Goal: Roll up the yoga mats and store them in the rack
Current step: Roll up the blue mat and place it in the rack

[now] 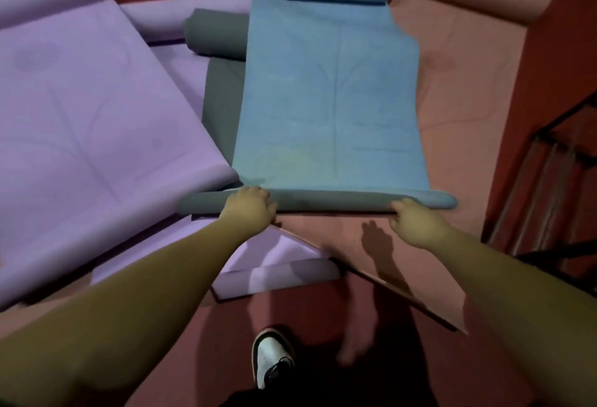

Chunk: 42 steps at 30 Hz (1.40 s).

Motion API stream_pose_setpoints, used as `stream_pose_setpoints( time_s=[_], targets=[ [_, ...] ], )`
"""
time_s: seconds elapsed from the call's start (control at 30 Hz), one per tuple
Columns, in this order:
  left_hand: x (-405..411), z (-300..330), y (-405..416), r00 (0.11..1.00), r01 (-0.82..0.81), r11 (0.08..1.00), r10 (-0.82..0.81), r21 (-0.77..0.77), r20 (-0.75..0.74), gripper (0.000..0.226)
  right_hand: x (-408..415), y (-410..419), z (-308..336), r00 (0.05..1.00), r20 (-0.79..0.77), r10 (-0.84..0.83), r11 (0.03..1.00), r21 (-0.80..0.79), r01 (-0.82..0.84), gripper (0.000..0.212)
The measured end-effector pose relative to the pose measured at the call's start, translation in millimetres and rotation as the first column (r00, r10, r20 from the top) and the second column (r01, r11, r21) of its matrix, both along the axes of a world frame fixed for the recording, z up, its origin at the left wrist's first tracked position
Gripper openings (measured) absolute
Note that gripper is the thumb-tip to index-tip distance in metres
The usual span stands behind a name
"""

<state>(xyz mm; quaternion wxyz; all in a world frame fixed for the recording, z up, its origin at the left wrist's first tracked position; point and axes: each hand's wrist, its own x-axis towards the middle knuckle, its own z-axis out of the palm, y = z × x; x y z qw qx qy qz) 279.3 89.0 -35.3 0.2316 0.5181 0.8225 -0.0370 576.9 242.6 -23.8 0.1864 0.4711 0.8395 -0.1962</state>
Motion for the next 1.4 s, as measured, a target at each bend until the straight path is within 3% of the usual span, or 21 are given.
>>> stream_pose_setpoints(
  time_s=[0.1,0.2,0.33,0.53,0.67,0.77,0.87,1.07,1.17,1.3,1.4],
  targets=[
    [-7,-38,28,0.996,0.054,0.995,-0.047,0.085,-0.074,0.041,-21,29,-36,0.993,-0.113,-0.041,0.998,0.039,0.045,0.038],
    [-15,-64,50,0.995,-0.014,1.0,0.013,-0.012,-0.102,0.04,-42,50,-65,0.987,-0.14,-0.084,0.996,-0.003,0.085,0.05],
    [-19,-80,50,0.993,0.0,0.969,-0.03,-0.248,-0.116,0.026,-48,57,-85,0.995,0.041,-0.09,0.996,-0.021,0.091,0.044],
    [-17,-82,9,0.968,0.215,0.952,-0.237,-0.22,-0.077,0.026,-20,32,-77,0.961,0.246,0.128,0.982,0.105,-0.158,0.026],
    [-13,-69,16,0.993,0.116,0.961,-0.118,-0.252,0.008,0.03,-11,29,-66,0.996,0.055,0.073,0.989,0.125,-0.079,0.018],
    [-9,-70,19,0.997,0.073,0.962,-0.073,-0.264,0.009,0.029,-18,34,-66,0.995,-0.093,0.034,0.987,0.16,-0.019,0.027],
    [-7,-86,15,0.998,0.058,0.967,-0.052,-0.247,0.031,0.028,-26,41,-80,0.997,0.058,0.046,0.999,0.011,-0.047,0.037],
    [-18,-114,4,0.986,0.099,0.965,-0.062,-0.245,0.152,0.038,-27,40,-115,0.967,0.222,0.122,0.99,-0.102,-0.101,0.027],
    [-16,-130,1,0.981,0.178,0.955,-0.153,-0.239,0.121,0.04,-18,34,-130,0.974,0.201,0.108,0.985,-0.155,-0.077,0.027],
    [-5,-143,4,0.951,0.27,0.93,-0.299,-0.248,-0.085,0.039,-11,42,-138,0.995,0.077,-0.068,0.978,-0.191,0.082,0.031],
    [0,-136,12,0.966,0.18,0.971,-0.204,-0.154,-0.16,0.025,-14,50,-132,0.995,-0.007,-0.103,0.992,-0.071,0.103,0.03]
  ],
)
